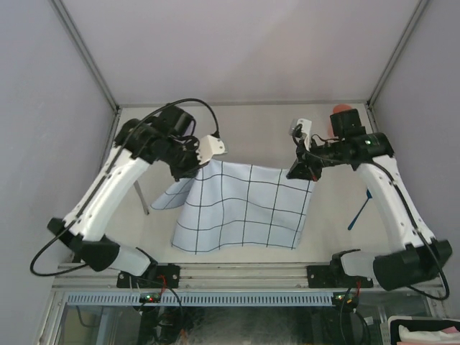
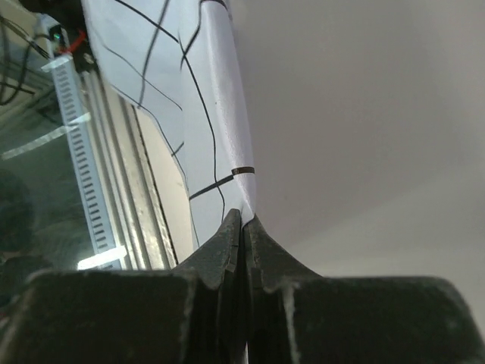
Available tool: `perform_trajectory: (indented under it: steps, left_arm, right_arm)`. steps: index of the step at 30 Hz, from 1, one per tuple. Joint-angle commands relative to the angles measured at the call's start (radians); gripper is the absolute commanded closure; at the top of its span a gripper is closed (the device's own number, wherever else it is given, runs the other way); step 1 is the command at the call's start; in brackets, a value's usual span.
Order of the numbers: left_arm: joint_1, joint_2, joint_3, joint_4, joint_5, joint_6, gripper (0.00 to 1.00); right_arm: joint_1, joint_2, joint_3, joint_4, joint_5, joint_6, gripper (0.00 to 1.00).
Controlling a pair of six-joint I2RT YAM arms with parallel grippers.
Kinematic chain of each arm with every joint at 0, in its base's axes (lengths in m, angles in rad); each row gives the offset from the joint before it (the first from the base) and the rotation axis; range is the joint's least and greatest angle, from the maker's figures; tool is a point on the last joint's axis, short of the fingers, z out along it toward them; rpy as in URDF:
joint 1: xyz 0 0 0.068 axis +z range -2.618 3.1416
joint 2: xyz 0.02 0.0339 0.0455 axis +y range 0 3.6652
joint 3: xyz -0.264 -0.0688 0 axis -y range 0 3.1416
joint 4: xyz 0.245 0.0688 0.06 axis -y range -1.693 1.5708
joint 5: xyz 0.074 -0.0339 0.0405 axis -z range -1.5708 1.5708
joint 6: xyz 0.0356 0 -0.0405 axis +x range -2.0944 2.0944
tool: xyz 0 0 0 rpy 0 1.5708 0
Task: Set the dinner table for one person
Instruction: Flatten out the napkin at the center of the board.
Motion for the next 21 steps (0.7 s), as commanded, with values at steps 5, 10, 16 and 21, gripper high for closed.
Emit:
perform_trajectory:
  steps: [5, 10, 16, 21]
  left_arm:
    - [-0.007, 0.281, -0.045, 0.184, -0.017, 0.051, 0.91]
    - [-0.005, 0.452, 0.008, 0.251, -0.085, 0.063, 0.90]
    - [-0.005, 0.637, 0.123, 0.273, -0.143, 0.064, 0.80]
    - [-0.005, 0.677, 0.167, 0.310, -0.202, 0.064, 0.58]
  right_arm:
    - [-0.116, 0.248, -0.071, 0.136, 0.049, -0.204, 1.00]
    - [-0.181, 0.401, -0.050, 0.240, 0.082, -0.262, 1.00]
    - [-0.220, 0.628, 0.106, 0.278, 0.089, -0.259, 0.83]
    - [-0.269, 0.651, 0.148, 0.390, 0.065, -0.209, 0.47]
